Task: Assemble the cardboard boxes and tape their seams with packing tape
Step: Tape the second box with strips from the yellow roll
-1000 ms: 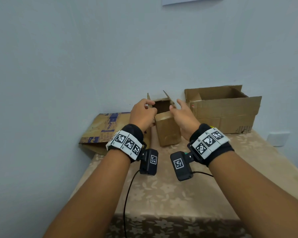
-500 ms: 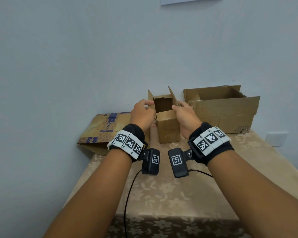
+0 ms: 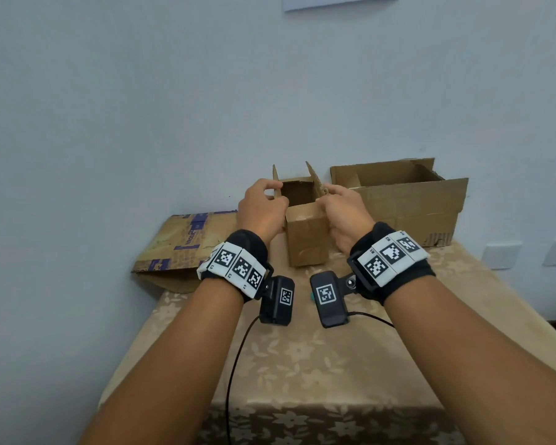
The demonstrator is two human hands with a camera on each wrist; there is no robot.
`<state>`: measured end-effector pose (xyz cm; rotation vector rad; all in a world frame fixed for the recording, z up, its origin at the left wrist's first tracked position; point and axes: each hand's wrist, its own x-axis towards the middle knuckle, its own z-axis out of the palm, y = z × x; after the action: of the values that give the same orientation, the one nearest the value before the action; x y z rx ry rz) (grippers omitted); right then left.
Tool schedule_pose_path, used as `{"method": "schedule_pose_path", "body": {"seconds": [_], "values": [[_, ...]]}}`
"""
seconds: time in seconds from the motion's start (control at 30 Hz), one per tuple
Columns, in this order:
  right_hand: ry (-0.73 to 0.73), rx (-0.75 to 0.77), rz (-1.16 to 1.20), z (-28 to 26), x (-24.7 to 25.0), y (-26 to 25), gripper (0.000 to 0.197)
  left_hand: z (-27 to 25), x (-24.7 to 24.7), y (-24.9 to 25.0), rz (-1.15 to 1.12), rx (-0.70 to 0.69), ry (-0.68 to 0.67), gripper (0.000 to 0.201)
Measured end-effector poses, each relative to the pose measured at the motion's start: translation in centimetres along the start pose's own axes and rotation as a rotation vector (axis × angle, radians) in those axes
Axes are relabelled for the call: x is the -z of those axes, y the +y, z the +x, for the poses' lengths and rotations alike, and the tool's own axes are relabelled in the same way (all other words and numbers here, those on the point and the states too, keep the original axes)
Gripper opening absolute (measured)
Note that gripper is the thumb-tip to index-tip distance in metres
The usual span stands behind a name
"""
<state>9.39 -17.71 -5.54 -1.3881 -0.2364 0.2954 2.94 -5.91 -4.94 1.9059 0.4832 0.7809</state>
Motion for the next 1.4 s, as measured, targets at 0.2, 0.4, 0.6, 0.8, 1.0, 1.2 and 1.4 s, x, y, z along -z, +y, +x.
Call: {"method": "schedule_pose_path", "body": {"seconds": [0.2,0.4,0.6,0.8,1.0,1.2,1.4], "values": [[0.009,0.003,0.036,0.3,-0.2,-0.3,0.058,0.3,0.3,0.5,-0.053,-0.022,0.009,0.036],[0.029,0.035,0.037,-0.3,0.0,-0.7,0.057,-0.1,-0.8,-0.6,-0.068,0.060,-0.134,0.053],[0.078,0.132,0.097,-0.3,1.1,-1.8,0.042,0.0,-1.0,-0.8,0.011,0.177,-0.219,0.066],[0.147,0.166,0.135,0.1,2.0,-2.1,0.033,-0.2,-1.3,-1.0,-0.013,0.276,-0.287,0.045],[0.167,0.170,0.134,-0.4,2.7,-2.4,0.040,-0.2,-2.0,-0.9,-0.077,0.268,-0.286,0.055],[0.124,0.118,0.097,-0.6,3.8,-2.4,0.034,-0.4,-2.2,-0.7,0.017,0.236,-0.296,0.059],[0.140,0.132,0.083,-0.9,3.4,-3.0,0.026,-0.6,-1.6,-0.5,0.073,0.190,-0.309,0.063]]}}
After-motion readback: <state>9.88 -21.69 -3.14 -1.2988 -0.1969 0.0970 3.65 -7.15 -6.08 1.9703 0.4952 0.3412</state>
